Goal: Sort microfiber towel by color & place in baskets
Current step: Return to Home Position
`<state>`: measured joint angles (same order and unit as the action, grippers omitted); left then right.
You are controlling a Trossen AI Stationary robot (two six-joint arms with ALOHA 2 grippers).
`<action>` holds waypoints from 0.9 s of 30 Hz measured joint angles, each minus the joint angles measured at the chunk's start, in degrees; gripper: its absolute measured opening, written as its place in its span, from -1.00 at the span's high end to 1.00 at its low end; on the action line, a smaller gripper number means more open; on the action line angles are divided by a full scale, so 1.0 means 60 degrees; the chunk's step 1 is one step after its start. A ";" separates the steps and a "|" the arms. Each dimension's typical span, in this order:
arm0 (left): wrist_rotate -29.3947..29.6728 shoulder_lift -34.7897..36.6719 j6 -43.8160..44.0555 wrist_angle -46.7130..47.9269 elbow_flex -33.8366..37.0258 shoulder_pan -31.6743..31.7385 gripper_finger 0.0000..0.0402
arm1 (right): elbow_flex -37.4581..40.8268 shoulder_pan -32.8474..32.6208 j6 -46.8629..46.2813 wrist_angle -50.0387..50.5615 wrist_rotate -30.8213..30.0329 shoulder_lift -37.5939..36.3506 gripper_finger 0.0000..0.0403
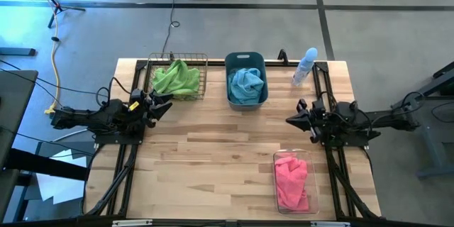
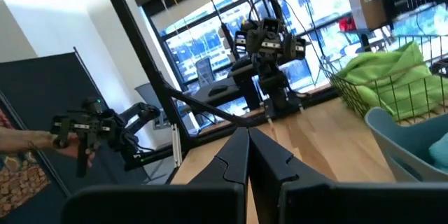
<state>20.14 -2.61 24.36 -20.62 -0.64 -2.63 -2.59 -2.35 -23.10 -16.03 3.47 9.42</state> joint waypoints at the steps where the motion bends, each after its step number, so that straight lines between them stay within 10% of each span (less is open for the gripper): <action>1: 0.0000 0.0000 0.0001 0.0000 0.0000 0.0000 -0.25 | 0.0101 0.0000 0.0059 -0.0101 0.0000 -0.0099 1.00; 27: -0.0004 0.0000 0.0001 0.0004 0.0000 -0.0004 -0.25 | 0.0278 0.0189 0.0698 0.2743 -0.0498 -0.0356 1.00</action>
<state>20.12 -2.61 24.36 -20.60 -0.64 -2.66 -0.92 -1.21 -18.91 0.43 0.48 7.28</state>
